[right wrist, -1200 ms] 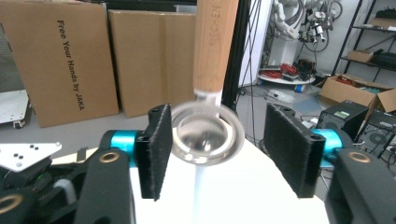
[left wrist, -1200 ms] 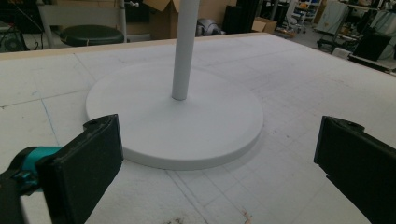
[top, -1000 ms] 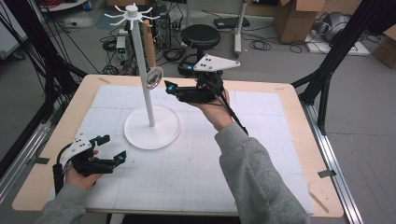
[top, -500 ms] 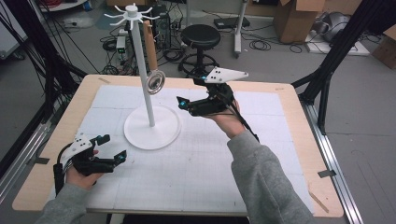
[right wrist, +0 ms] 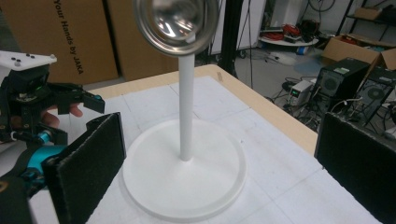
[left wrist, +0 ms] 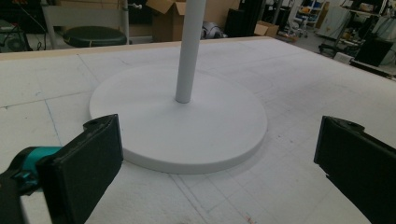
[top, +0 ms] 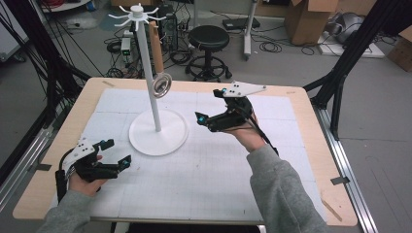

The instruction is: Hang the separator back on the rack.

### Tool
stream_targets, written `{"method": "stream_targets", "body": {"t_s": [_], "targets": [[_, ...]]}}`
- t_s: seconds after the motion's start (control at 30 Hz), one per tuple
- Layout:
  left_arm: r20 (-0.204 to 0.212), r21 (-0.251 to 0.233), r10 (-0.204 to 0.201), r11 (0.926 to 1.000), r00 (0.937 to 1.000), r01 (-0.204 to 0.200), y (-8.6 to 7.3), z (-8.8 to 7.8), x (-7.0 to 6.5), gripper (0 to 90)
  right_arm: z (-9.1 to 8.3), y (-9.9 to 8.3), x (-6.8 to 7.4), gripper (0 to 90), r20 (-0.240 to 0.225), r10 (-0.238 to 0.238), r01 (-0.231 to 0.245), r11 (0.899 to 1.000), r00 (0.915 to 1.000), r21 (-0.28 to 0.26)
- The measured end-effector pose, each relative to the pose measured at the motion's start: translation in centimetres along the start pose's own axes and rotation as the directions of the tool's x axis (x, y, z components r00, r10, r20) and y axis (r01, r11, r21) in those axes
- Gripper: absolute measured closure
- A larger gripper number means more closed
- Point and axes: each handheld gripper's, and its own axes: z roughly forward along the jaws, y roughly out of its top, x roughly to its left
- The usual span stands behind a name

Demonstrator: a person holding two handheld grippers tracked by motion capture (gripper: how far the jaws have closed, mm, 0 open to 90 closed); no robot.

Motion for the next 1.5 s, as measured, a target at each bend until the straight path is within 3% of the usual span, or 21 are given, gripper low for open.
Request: {"method": "stream_targets", "body": {"t_s": [0.33,0.93,1.5], "targets": [[-0.001,0.008,-0.001,1.0000,1.0000,0.001,-0.1,0.2,0.0,1.7,-1.5,-2.8,-0.8,1.1,-0.021,0.021,-0.021,1.000,0.9996,-0.017],[-0.001,0.011,-0.001,0.9999,1.0000,0.001,-0.1,0.2,0.0,1.7,-5.2,-8.8,-3.0,1.2,0.055,0.126,-0.125,0.992,0.9905,-0.021],[-0.003,0.009,-0.003,1.0000,1.0000,0.003,-0.1,0.3,0.0,1.7,-7.4,-11.7,-3.9,1.2,0.097,0.171,-0.168,0.985,0.9805,-0.037]]}}
